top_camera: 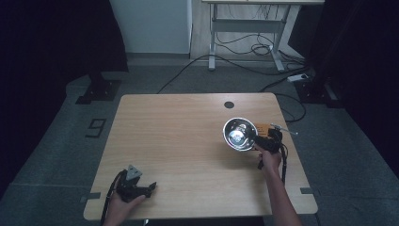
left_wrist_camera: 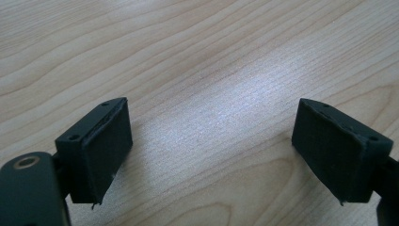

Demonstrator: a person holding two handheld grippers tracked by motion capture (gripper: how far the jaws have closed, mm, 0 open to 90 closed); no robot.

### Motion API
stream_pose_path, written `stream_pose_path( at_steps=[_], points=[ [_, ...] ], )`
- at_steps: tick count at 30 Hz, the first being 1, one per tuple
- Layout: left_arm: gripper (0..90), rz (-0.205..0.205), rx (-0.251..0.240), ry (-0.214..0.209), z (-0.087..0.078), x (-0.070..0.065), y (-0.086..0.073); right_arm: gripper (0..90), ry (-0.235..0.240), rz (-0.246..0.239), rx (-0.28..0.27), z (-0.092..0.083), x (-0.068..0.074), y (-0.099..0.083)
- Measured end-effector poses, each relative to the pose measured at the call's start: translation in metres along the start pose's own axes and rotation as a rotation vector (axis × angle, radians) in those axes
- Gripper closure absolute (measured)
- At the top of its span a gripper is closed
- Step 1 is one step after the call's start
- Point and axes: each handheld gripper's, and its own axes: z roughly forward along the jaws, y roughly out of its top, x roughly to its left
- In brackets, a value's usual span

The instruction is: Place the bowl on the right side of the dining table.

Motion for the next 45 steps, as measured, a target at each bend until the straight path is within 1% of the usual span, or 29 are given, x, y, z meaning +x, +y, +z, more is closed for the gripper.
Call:
stream_pose_path(
  at_steps=[8,23,30,37,45],
  points=[
    [12.3,-0.001,0.000,-0.001,0.000,0.000,0.000,85.4,-0.009,0.013,-0.010,-0.003,-0.005,0.002],
    [12.3,0.000,0.000,0.000,0.000,0.000,0.000,85.4,-0.021,0.020,-0.024,-0.007,-0.011,0.005],
    [12.3,0.000,0.000,0.000,0.000,0.000,0.000,85.4,-0.026,0.018,-0.020,-0.006,-0.011,0.004],
    [12.3,0.000,0.000,0.000,0.000,0.000,0.000,85.4,-0.032,0.026,-0.032,-0.009,-0.014,0.006],
    [12.3,0.000,0.000,-0.001,0.000,0.000,0.000,85.4,-0.036,0.024,-0.039,-0.010,-0.015,0.007]
  ],
)
